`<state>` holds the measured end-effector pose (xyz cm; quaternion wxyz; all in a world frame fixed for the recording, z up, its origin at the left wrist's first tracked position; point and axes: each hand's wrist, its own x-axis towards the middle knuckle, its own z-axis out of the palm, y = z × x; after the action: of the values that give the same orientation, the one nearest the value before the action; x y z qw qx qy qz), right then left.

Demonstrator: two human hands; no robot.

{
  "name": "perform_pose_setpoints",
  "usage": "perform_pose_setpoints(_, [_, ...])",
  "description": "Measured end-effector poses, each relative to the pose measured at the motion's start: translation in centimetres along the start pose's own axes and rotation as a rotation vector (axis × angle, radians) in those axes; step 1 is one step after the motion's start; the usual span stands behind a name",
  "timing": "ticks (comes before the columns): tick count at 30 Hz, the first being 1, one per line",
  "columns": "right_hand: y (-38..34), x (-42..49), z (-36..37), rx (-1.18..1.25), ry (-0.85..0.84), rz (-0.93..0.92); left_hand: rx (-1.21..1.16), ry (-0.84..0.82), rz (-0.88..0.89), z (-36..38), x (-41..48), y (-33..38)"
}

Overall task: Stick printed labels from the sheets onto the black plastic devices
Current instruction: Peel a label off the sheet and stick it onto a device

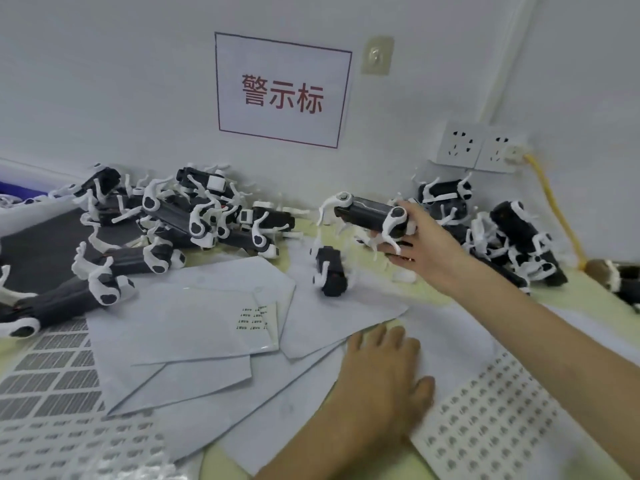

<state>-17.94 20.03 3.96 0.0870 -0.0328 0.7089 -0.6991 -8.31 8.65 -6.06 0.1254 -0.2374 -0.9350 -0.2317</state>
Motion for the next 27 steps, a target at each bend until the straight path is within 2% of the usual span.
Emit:
perform_pose_setpoints(1, [-0.1, -1.5, -0.8, 0.034, -0.011, -0.019, -0.066, 0.046, -0.021, -0.2, -1.2, 1.0])
perform_pose_setpoints(2, [0.0, -3.1, -1.5, 0.09, -0.033, -0.032, -0.14, 0.025, -0.105, -0.6, -2.1, 1.6])
perform_pose_setpoints(3, [0.1, -4.8, -2.1, 0.158, -0.062, -0.043, -0.316, 0.087, -0.158, -2.0, -2.0, 1.8])
perform_pose_setpoints(7, [1.7, -10.4, -4.1, 0.319, -0.186, -0.114, -1.271, 0.166, -0.541, -3.7, -1.3, 2.8])
perform_pose_setpoints(9, [2.9, -11.9, -4.6, 0.362, -0.181, -0.143, -1.599, 0.182, -0.65, -4.7, -1.1, 2.4])
perform_pose_setpoints(12, [4.6, -12.7, -4.8, 0.376, -0.174, -0.179, -1.659, 0.103, -0.622, -4.8, -1.3, 2.2])
perform_pose_setpoints(18, [4.9, -12.7, -4.3, 0.21, -0.112, -0.281, -1.59, -0.265, -0.503, -5.2, -1.5, 2.3])
perform_pose_setpoints(23, [5.4, -12.6, -4.6, 0.125, -0.077, -0.341, -1.602, -0.692, -0.259, -5.5, -2.0, 2.5])
perform_pose_setpoints(27, [6.0, -12.4, -4.5, -0.033, 0.011, -0.402, -1.593, -0.796, -0.085, -5.0, -2.3, 2.2])
